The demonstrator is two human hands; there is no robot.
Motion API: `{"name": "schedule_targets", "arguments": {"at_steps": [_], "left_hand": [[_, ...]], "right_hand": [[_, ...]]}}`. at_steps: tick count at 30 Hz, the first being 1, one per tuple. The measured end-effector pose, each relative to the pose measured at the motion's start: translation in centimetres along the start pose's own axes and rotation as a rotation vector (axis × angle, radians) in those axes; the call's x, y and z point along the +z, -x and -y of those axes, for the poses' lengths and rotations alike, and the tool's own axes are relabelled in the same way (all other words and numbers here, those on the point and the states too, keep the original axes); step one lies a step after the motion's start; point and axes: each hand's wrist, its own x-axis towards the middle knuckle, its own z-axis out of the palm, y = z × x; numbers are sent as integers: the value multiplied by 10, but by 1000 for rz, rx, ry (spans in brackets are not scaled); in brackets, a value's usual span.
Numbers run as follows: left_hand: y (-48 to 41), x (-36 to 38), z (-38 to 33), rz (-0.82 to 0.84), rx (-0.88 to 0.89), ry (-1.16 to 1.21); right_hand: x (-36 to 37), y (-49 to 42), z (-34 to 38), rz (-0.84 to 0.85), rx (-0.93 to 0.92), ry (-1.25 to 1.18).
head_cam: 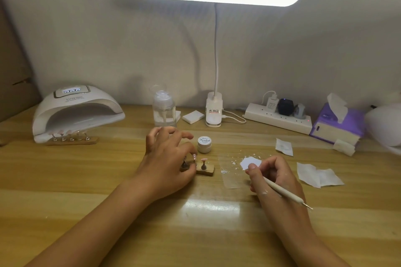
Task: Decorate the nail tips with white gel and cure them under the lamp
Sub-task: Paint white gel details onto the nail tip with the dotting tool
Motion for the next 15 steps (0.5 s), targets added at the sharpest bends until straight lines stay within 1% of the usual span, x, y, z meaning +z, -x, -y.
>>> {"name": "schedule_targets", "arguments": {"at_steps": [3, 8, 11, 15], "left_hand": [[-1, -6, -6, -43, 61, -61], [1, -4, -20, -95, 88, -47], [2, -2, -26, -130, 98, -38], [4, -3, -32, -218, 218, -113]], "right_hand": [[0, 0, -1, -6, -5, -7], [0, -3, -3, -19, -16, -18], [0, -3, 0, -12, -10, -88], [-6, -10, 3, -75, -44, -150]]}}
